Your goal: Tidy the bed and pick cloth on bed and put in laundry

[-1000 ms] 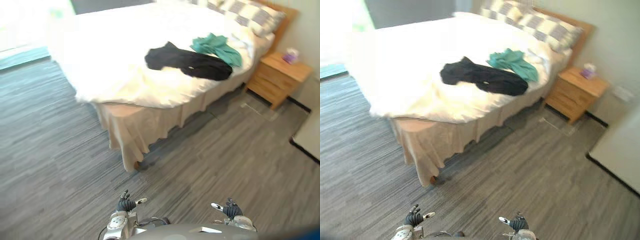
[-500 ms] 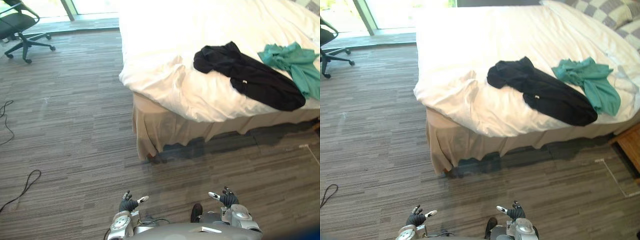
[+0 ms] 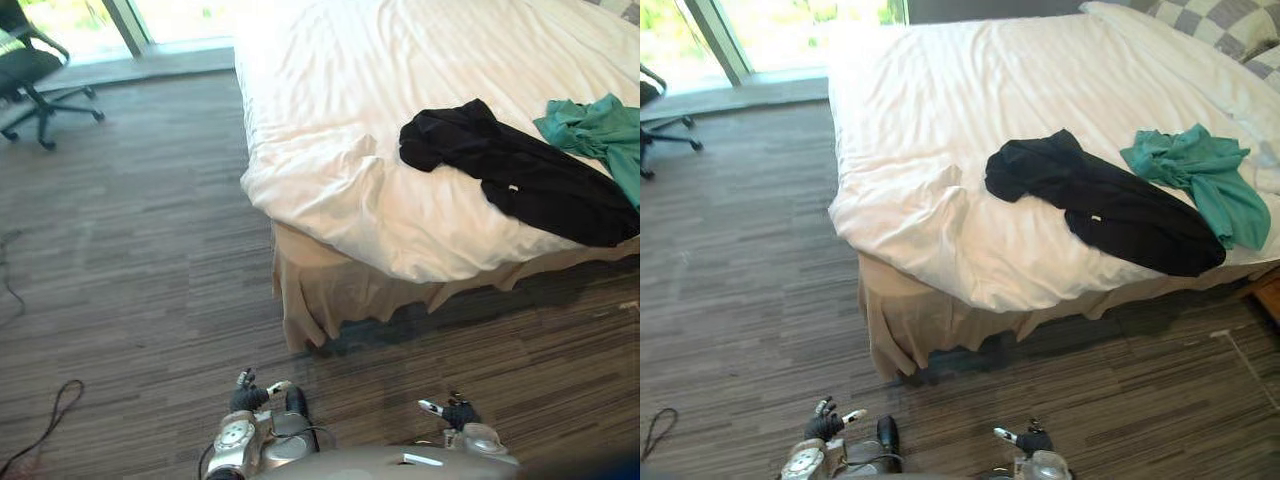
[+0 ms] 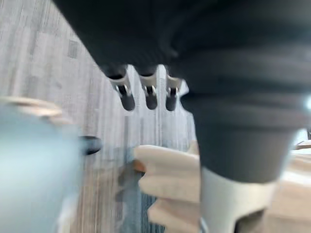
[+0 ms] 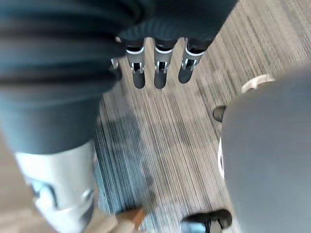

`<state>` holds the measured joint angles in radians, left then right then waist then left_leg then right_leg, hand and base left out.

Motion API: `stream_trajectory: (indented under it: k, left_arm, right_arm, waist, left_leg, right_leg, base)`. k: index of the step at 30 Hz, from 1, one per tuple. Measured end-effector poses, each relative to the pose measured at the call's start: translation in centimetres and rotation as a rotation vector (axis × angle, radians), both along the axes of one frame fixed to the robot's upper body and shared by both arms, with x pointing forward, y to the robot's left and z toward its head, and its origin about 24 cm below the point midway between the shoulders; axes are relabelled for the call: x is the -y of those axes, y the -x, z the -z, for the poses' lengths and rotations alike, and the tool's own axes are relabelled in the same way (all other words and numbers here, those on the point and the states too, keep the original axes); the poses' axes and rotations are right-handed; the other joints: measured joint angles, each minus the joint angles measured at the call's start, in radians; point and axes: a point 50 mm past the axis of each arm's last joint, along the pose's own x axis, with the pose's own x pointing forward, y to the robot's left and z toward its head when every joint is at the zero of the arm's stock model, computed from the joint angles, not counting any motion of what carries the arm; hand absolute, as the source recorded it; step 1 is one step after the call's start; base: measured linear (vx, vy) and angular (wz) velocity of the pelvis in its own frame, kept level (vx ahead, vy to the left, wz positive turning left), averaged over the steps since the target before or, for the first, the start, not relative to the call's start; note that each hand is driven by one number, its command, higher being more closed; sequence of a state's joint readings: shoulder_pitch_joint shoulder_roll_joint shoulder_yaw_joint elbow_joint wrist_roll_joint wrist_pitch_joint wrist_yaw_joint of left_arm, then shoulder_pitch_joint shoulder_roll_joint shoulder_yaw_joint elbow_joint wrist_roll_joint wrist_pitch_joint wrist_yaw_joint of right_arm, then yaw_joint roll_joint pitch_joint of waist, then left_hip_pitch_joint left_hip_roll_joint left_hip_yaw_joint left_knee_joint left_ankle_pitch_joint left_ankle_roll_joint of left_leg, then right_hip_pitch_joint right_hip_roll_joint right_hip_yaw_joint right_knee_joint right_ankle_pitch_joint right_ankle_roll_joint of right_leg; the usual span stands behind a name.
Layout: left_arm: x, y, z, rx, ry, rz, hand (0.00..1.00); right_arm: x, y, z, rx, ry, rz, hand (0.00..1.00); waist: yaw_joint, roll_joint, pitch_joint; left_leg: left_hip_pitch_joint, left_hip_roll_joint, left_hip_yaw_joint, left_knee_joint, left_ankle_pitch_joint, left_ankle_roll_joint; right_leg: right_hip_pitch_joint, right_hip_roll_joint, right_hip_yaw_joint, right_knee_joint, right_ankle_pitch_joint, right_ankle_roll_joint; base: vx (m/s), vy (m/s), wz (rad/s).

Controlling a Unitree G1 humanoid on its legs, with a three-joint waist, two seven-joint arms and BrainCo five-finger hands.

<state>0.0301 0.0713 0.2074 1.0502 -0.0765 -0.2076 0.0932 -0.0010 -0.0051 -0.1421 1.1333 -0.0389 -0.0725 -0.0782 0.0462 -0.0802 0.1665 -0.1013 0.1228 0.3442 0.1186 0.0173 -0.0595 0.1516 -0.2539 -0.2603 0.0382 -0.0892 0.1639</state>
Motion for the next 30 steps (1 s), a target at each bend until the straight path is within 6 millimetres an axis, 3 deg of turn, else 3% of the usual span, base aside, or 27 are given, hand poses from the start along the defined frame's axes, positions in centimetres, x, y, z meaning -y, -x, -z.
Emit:
stream_trajectory:
  k: [3, 5, 7, 8, 9, 12, 13, 17, 21, 25, 30]
  left_arm:
    - [0.2, 0.6, 0.3, -0.016, 0.014, -0.008, 0.00]
    - [0.7, 1.0, 0.6, -0.041, 0.032, -0.001, 0.00]
    - [1.8, 1.4, 0.9, -0.067, 0.049, 0.060, 0.00]
    - [1.8, 1.4, 1.0, -0.069, 0.048, 0.069, 0.00]
    - [1.6, 1.8, 1.1, -0.086, 0.038, 0.095, 0.00]
    - [0.1, 1.6, 0.8, -0.092, -0.007, 0.120, 0.00]
    - [-0.2, 1.5, 0.7, -0.092, -0.014, 0.120, 0.00]
    - [-0.2, 1.8, 0.9, -0.100, -0.009, 0.104, 0.00]
    - [0.0, 2.1, 1.0, -0.094, 0.017, 0.042, 0.00]
    - [0.3, 2.0, 1.0, -0.088, 0.030, 0.025, 0.00]
    - [1.6, 2.2, 1.3, -0.097, 0.057, 0.045, 0.00]
  right_arm:
    - [-0.2, -0.1, 0.0, 0.007, -0.003, 0.003, 0.00]
    - [0.4, 0.0, -0.1, 0.009, 0.008, 0.019, 0.00]
    - [1.5, -0.2, -0.3, 0.018, 0.036, 0.020, 0.00]
    - [1.6, -0.2, -0.3, 0.018, 0.037, 0.018, 0.00]
    - [1.5, -0.5, -0.5, 0.034, 0.040, 0.007, 0.00]
    - [-0.2, -0.3, -0.3, 0.028, 0.004, -0.039, 0.00]
    - [-0.5, -0.2, -0.2, 0.020, -0.003, -0.047, 0.00]
    - [-0.7, -0.5, -0.2, 0.022, 0.002, -0.102, 0.00]
    - [-0.4, -0.8, -0.3, 0.022, 0.029, -0.154, 0.00]
    - [-0.7, -0.8, -0.3, 0.016, 0.031, -0.194, 0.00]
    - [0.0, -0.4, -0.1, -0.004, 0.052, -0.205, 0.00]
  waist:
    - [0.001, 0.003, -0.001]
    - [-0.003, 0.030, -0.005]
    - [-0.018, 0.068, -0.009]
    - [-0.022, 0.069, -0.009]
    - [-0.042, 0.065, -0.017]
    - [-0.053, 0.002, -0.032]
    - [-0.051, -0.009, -0.030]
    - [-0.049, 0.006, -0.021]
    - [-0.038, 0.025, -0.014]
    - [-0.032, 0.026, -0.016]
    - [-0.032, 0.053, -0.039]
  left_leg:
    - [0.062, -0.001, 0.038, -0.014, -0.016, 0.002]
    - [0.123, 0.008, 0.063, -0.064, -0.031, -0.016]
    - [0.175, 0.035, 0.099, -0.114, -0.039, -0.033]
    - [0.178, 0.036, 0.100, -0.118, -0.039, -0.033]
    - [0.196, 0.038, 0.115, -0.146, -0.035, -0.035]
    - [0.193, -0.008, 0.144, -0.217, 0.010, -0.010]
    - [0.192, -0.022, 0.138, -0.217, 0.012, -0.008]
    - [0.205, -0.025, 0.122, -0.217, 0.020, -0.009]
    - [0.210, -0.016, 0.083, -0.224, 0.036, -0.018]
    - [0.196, -0.024, 0.051, -0.226, 0.054, -0.026]
    - [0.182, 0.001, 0.023, -0.226, 0.060, -0.039]
  right_leg:
    - [0.031, -0.003, 0.005, -0.016, 0.041, 0.014]
    - [0.002, 0.008, 0.045, 0.047, 0.044, 0.012]
    - [-0.122, 0.025, 0.075, 0.254, 0.059, -0.011]
    - [-0.131, 0.025, 0.075, 0.268, 0.062, -0.016]
    - [-0.167, 0.020, 0.044, 0.310, 0.080, -0.040]
    - [-0.123, 0.010, -0.017, 0.114, 0.097, -0.024]
    - [-0.108, 0.007, -0.019, 0.072, 0.109, -0.013]
    - [-0.075, 0.009, -0.026, 0.046, 0.119, -0.019]
    - [-0.048, 0.018, -0.052, 0.032, 0.099, -0.032]
    - [-0.037, 0.009, -0.079, 0.030, -0.026, -0.019]
    - [-0.032, 0.034, -0.109, 0.037, -0.049, -0.022]
  base:
    - [0.11, 0.035, -0.45]
    - [0.04, 0.030, -0.73]
    - [0.01, 0.058, -0.73]
    - [0.00, 0.071, -0.60]
    - [0.03, 0.058, -0.50]
    - [0.05, 0.015, -0.44]
    - [0.08, -0.035, -0.24]
    - [0.04, -0.058, -0.01]
    - [-0.03, -0.084, 0.20]
    - [-0.09, -0.111, 0.18]
    - [-0.05, -0.075, 0.18]
